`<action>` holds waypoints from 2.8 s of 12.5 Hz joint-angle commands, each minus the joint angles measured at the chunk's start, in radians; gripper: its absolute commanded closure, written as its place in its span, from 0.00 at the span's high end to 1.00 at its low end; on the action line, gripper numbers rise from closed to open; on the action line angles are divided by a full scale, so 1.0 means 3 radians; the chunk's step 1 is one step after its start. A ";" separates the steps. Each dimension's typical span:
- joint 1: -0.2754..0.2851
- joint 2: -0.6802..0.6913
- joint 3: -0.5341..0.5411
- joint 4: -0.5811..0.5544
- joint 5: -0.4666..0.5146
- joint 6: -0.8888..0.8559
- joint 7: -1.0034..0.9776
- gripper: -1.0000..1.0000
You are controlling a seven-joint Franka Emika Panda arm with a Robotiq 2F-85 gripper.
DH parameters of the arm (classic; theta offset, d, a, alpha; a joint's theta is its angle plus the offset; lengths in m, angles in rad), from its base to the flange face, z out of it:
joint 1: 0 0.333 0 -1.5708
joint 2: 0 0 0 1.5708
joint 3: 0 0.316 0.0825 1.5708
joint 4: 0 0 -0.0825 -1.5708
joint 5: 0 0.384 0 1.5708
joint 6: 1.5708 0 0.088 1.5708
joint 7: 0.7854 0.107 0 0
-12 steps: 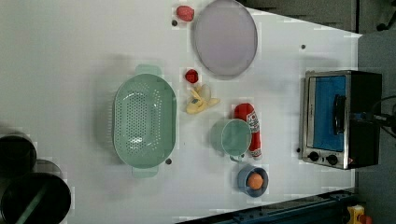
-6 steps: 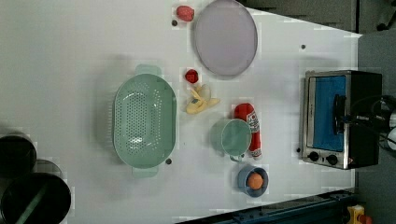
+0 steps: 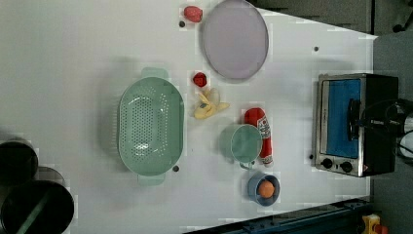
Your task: Flap open oven.
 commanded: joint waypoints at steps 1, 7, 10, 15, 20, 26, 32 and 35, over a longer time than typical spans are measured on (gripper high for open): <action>0.0122 0.0019 0.0070 0.0017 -0.0309 -0.0029 0.0201 0.17; 0.0288 0.0040 0.0329 -0.0065 -0.1440 -0.0221 0.1443 0.17; 0.0315 0.0125 0.0527 -0.0074 -0.1571 -0.0320 0.1760 0.17; 0.0445 0.0432 0.0798 -0.0073 -0.2088 -0.0424 0.2662 0.17; 0.0684 0.0920 0.0986 0.0010 -0.2870 -0.0655 0.3731 0.17; 0.0806 0.1476 0.1005 0.0233 -0.2987 -0.0649 0.4099 0.17; 0.0808 0.1454 0.1033 0.0405 -0.2793 -0.0364 0.4101 0.17; 0.0808 0.1178 0.1089 0.0397 -0.1767 -0.0229 0.4101 0.17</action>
